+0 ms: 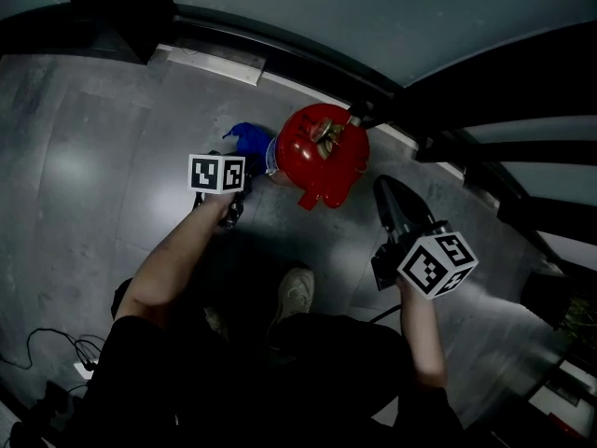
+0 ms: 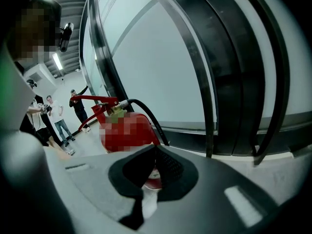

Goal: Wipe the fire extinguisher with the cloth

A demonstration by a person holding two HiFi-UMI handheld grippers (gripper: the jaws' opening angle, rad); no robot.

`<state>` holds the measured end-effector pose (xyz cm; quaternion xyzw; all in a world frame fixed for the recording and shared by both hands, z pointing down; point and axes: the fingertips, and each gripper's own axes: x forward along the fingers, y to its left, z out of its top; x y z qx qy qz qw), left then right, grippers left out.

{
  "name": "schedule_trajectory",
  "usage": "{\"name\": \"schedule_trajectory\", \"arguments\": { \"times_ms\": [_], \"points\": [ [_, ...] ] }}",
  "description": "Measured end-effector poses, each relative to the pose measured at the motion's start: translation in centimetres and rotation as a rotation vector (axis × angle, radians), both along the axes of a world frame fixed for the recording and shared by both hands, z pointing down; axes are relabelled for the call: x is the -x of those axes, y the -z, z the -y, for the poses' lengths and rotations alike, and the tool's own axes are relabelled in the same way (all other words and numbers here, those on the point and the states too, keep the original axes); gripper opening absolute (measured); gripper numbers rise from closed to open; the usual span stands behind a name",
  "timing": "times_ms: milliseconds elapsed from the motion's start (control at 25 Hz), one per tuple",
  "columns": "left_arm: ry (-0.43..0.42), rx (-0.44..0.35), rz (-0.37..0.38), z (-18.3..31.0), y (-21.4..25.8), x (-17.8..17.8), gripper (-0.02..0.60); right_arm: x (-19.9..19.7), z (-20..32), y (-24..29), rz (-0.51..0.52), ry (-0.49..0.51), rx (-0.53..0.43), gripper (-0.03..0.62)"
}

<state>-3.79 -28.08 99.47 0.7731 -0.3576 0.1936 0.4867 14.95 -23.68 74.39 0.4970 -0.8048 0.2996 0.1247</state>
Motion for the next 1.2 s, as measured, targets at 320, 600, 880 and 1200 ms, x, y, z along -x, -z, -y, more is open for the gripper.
{"name": "schedule_trajectory", "arguments": {
  "times_ms": [320,600,880,1200],
  "points": [
    [0.006,0.074,0.065,-0.9,-4.1,0.0,0.067,-0.3,0.2,-0.9,-0.008,0.014,0.021,0.004],
    [0.037,-0.040,0.151,-0.1,0.7,4.8,0.066,-1.4,2.5,1.0,0.012,-0.103,-0.024,0.004],
    [0.078,-0.436,0.091,-1.7,30.3,12.1,0.064,1.8,-0.2,16.3,-0.015,-0.001,-0.116,0.004],
    [0.026,-0.612,0.049,-11.7,61.6,11.7,0.065,3.8,-6.6,42.1,0.055,-0.032,-0.125,0.003]
  ]
}}
